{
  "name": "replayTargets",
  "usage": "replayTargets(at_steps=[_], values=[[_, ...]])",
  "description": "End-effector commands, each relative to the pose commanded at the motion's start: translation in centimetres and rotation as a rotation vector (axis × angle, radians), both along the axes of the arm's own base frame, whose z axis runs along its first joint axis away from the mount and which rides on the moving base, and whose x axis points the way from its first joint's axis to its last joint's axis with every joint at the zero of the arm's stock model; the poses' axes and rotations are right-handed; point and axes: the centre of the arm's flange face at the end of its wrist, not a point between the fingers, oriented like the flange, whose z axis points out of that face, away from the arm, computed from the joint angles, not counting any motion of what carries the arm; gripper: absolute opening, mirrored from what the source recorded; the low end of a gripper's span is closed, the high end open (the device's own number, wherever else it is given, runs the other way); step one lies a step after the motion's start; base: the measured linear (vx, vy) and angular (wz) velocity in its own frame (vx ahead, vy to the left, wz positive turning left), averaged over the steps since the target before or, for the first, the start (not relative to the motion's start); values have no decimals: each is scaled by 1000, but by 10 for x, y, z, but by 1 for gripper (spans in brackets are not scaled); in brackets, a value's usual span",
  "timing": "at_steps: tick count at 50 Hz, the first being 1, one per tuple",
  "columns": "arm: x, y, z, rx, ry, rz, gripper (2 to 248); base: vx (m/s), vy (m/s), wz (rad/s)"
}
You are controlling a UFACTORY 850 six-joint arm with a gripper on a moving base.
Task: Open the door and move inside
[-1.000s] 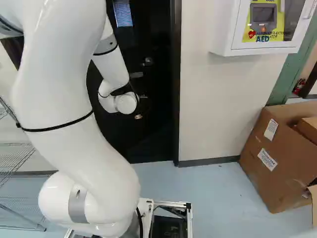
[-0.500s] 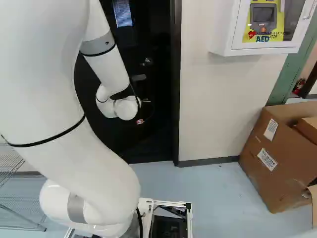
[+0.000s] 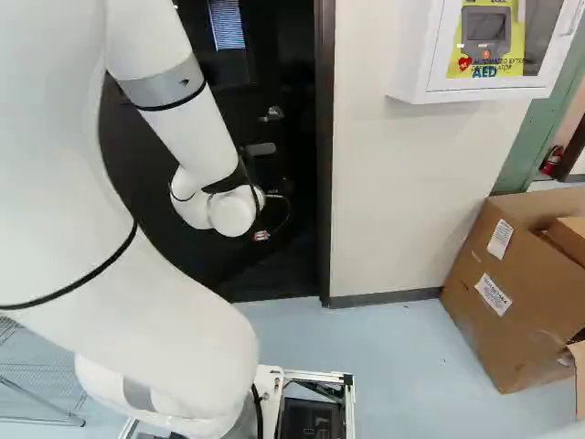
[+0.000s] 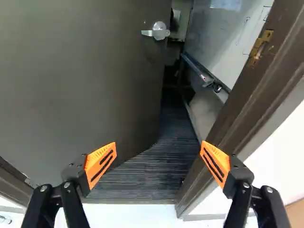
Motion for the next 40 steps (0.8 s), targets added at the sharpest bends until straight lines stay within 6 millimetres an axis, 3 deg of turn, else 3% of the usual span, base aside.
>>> replayTargets(at_steps=[21,40], values=[[-38,-17,-3,0,-7,-57,247,0,0,0],[-43,-20,-3,0,-9,-67,247,0,0,0]])
